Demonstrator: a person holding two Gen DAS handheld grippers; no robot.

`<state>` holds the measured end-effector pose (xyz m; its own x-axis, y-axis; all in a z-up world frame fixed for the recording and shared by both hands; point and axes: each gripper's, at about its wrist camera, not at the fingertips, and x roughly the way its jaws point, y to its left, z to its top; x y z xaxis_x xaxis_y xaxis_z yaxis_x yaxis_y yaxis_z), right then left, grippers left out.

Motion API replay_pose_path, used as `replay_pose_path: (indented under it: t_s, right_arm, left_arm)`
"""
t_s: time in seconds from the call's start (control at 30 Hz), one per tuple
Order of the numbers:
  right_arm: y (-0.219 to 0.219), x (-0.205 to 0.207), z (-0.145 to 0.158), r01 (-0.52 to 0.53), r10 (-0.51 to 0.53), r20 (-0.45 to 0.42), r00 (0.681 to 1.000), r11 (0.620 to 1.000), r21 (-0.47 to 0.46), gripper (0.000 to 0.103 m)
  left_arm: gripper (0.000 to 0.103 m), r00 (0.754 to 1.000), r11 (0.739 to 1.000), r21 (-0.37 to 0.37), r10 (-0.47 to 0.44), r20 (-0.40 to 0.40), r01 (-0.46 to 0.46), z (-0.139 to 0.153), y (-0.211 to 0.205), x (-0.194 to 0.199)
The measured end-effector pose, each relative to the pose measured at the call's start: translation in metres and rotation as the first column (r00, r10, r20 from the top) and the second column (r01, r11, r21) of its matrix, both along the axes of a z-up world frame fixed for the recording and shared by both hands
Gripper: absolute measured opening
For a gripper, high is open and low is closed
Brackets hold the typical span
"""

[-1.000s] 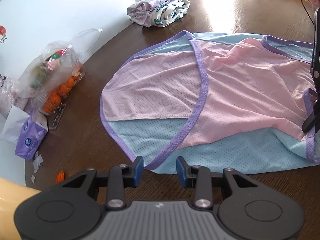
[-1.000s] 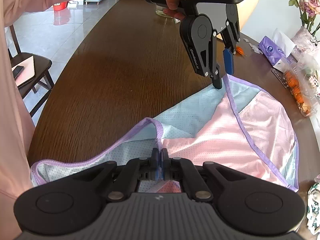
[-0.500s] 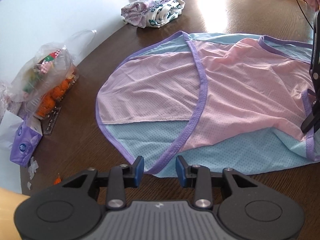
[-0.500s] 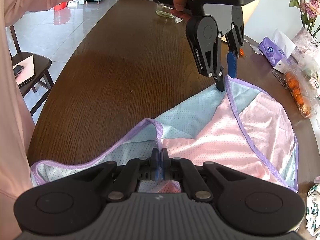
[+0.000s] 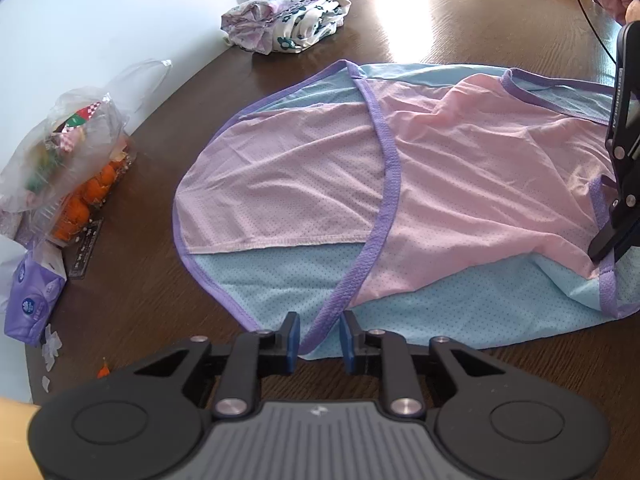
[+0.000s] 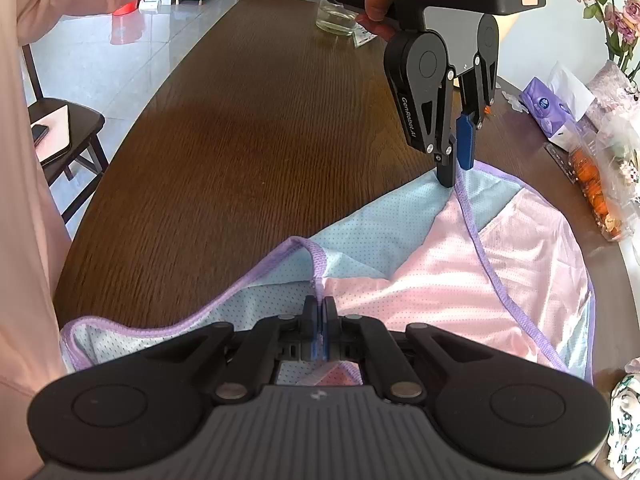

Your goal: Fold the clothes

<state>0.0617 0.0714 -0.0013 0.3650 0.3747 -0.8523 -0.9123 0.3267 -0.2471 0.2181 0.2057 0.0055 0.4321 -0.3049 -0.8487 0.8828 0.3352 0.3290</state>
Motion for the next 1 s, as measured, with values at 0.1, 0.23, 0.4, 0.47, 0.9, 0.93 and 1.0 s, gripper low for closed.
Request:
replay_pose_path:
  t_s: [0.1,0.23,0.4,0.47,0.9,0.93,1.0]
  right_arm:
    - [-0.0001,-0.0004,0.0000,-0.001,0.001,0.000,1.000,1.000,0.000,0.002]
    - [-0.0006,-0.0007,0.0001,-0.002,0.002,0.000,1.000,1.000,0.001,0.002]
    - [-0.0008,-0.0004,0.0000,-0.004,0.004,0.000,1.000,1.000,0.001,0.002]
    - [-0.0011,0.0000,0.0000,-0.005,0.005,0.000,1.000,1.000,0.001,0.002]
    - [-0.0014,-0.0010,-0.0004,-0.007,0.007,0.002,1.000,1.000,-0.001,0.002]
    - [-0.0014,-0.0011,-0.0005,-0.006,0.006,0.002,1.000,1.000,0.000,0.002]
    - [-0.0015,-0.0013,-0.0006,-0.006,0.006,0.002,1.000,1.000,0.000,0.002]
  left_arm:
    - [0.011,1.000,1.000,0.008,-0.006,0.009,0.006,-0.0010,-0.0018,-0.0021]
    - [0.011,1.000,1.000,0.010,-0.009,0.014,0.009,-0.0018,-0.0018,-0.0032]
    - [0.011,1.000,1.000,0.005,-0.009,0.018,0.009,-0.0024,-0.0016,-0.0040]
    - [0.011,1.000,1.000,0.003,-0.008,0.019,0.008,-0.0024,-0.0010,-0.0043]
    - [0.011,1.000,1.000,0.003,-0.009,0.026,0.009,-0.0019,-0.0012,-0.0049]
    - [0.011,1.000,1.000,0.002,-0.009,0.027,0.009,-0.0020,-0.0010,-0.0050]
    - [0.011,1.000,1.000,-0.002,-0.010,0.030,0.010,-0.0023,-0.0006,-0.0053]
